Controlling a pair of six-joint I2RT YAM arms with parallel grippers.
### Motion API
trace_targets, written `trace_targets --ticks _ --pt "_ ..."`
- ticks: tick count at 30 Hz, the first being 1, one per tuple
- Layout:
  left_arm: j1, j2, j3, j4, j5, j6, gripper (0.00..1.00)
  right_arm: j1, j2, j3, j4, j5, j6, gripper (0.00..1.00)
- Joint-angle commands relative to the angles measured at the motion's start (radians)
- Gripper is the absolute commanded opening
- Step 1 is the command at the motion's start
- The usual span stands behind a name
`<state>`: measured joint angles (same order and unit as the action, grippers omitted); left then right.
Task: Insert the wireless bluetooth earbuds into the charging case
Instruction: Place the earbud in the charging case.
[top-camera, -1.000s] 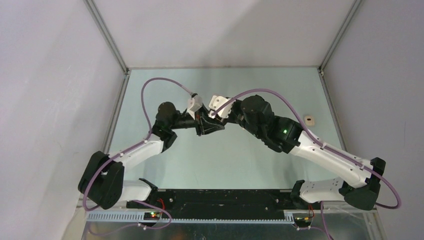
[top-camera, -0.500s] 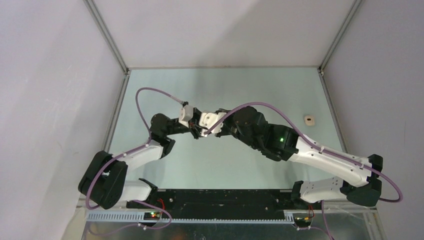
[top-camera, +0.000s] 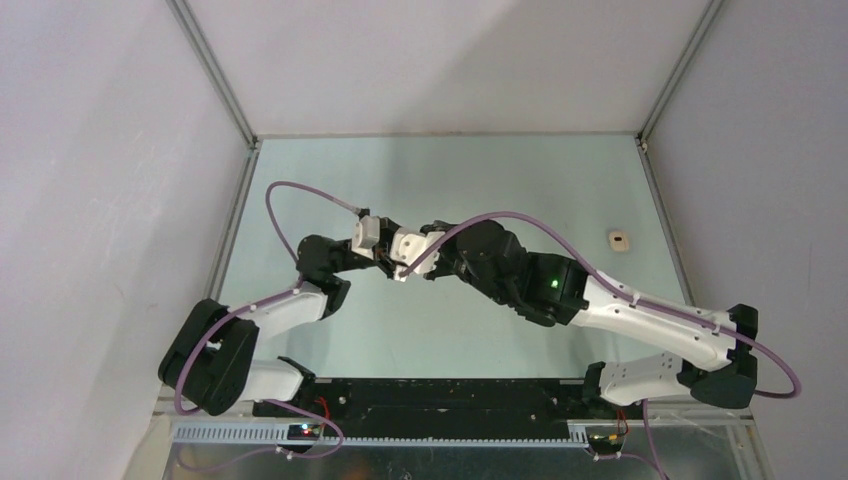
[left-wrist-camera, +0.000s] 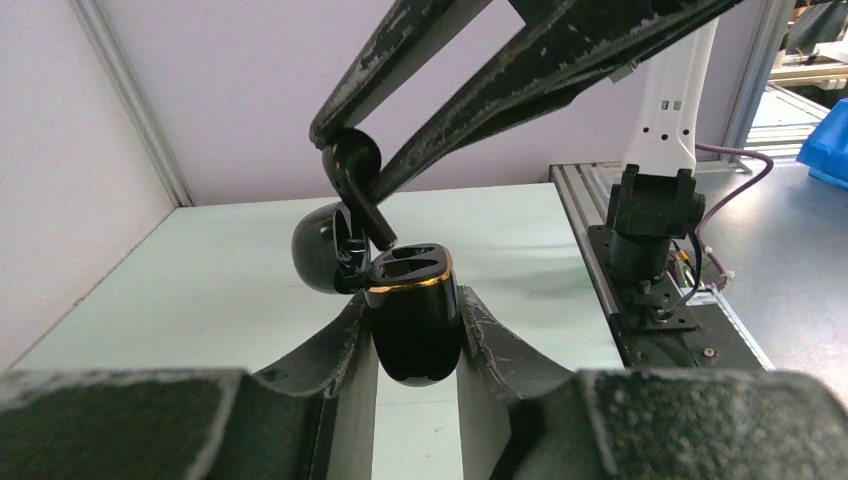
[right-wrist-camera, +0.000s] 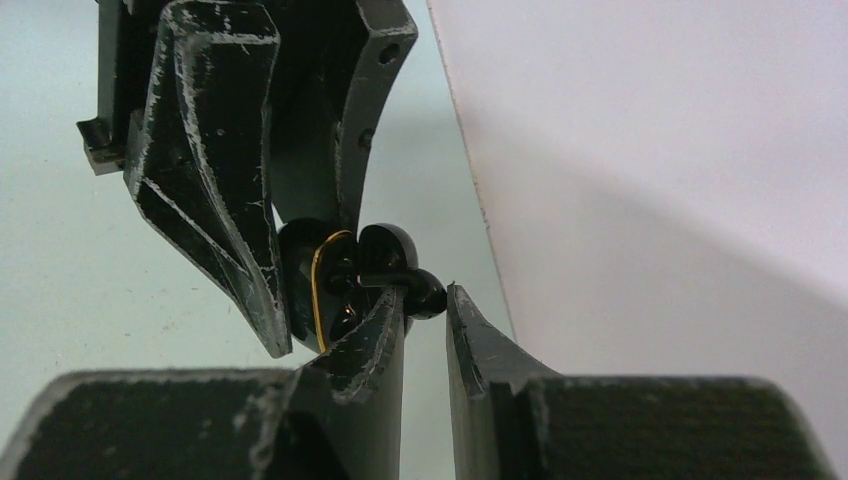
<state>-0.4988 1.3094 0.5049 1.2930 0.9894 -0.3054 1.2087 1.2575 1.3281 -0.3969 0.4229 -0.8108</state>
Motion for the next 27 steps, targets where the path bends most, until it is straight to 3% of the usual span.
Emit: trace_targets --ticks 1,27 --pt "0.005 0.007 0.01 0.053 -0.018 -0.01 0.0 0.022 0.023 0.009 0.053 0.059 -0.026 0.05" --pt "0.026 0.004 0.021 0.025 -0.04 -0.053 0.0 0.06 0.04 -0.015 0.036 0.052 -0.023 0.03"
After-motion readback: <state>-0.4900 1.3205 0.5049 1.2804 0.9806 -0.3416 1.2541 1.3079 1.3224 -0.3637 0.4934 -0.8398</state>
